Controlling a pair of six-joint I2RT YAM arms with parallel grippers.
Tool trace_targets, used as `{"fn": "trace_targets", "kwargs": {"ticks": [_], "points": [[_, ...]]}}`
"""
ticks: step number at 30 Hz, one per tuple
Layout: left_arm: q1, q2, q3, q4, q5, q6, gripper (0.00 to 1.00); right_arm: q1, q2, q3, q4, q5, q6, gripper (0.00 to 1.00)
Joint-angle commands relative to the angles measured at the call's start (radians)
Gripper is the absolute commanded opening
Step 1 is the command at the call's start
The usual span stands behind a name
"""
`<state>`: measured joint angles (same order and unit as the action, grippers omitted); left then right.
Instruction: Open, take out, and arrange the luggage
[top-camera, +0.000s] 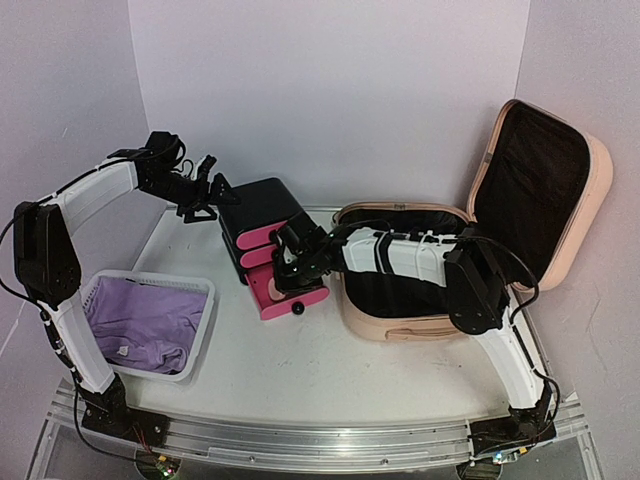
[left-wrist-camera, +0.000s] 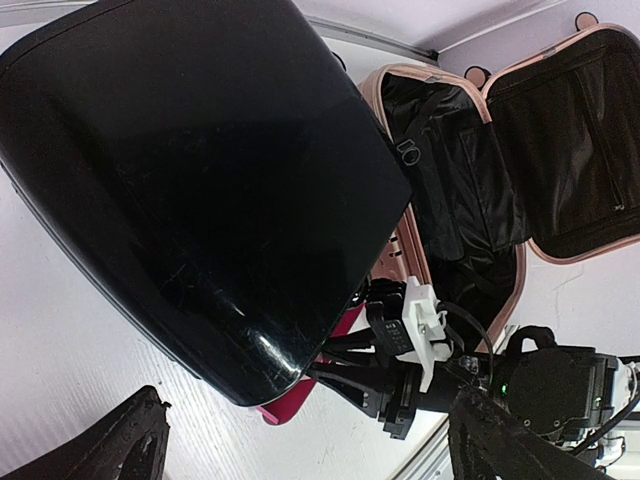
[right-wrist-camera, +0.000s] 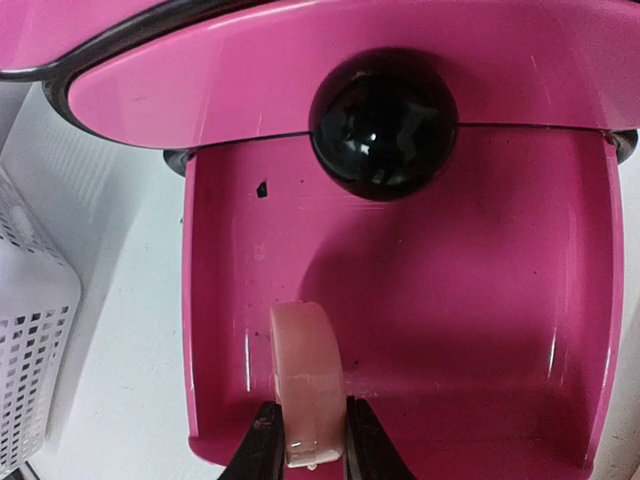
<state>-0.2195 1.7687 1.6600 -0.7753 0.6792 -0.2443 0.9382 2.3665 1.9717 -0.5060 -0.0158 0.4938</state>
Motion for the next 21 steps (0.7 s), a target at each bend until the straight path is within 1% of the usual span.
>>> {"fn": "trace_targets", "kwargs": {"ticks": [1,4,5,8,11,13,16,17,19,21], "points": [[0.005,-0.011,0.004,0.032,0.013,-0.006,0.98,-0.001,0.018,0.058,-0.031,0.066,-0.038,0.31],[0.005,-0.009,0.003,0.031,0.013,-0.006,0.98,0.000,-0.013,0.062,-0.091,0.115,-0.077,0.42],[0.005,-0.009,0.004,0.032,0.013,-0.005,0.98,0.000,-0.032,0.054,-0.107,0.127,-0.095,0.44],[0.005,-0.009,0.004,0.031,0.013,-0.004,0.98,0.000,-0.112,0.022,-0.156,0.158,-0.152,0.53],[0.005,-0.007,0.003,0.032,0.014,-0.006,0.98,0.001,-0.169,0.004,-0.211,0.106,-0.257,0.60],[0.005,-0.006,0.002,0.033,0.016,-0.006,0.98,0.007,-0.214,-0.028,-0.230,0.039,-0.369,0.65],[0.005,-0.008,0.004,0.032,0.014,-0.006,0.98,0.013,-0.253,-0.113,-0.265,-0.135,-0.654,0.69],[0.006,-0.006,0.004,0.031,0.014,-0.006,0.98,0.021,-0.261,-0.124,-0.298,-0.162,-0.745,0.70],[0.005,-0.005,0.002,0.032,0.011,-0.006,0.98,0.048,-0.269,-0.135,-0.353,-0.131,-0.883,0.71],[0.005,-0.001,0.001,0.033,0.010,-0.006,0.98,0.061,-0.271,-0.143,-0.370,-0.118,-0.948,0.72]]}}
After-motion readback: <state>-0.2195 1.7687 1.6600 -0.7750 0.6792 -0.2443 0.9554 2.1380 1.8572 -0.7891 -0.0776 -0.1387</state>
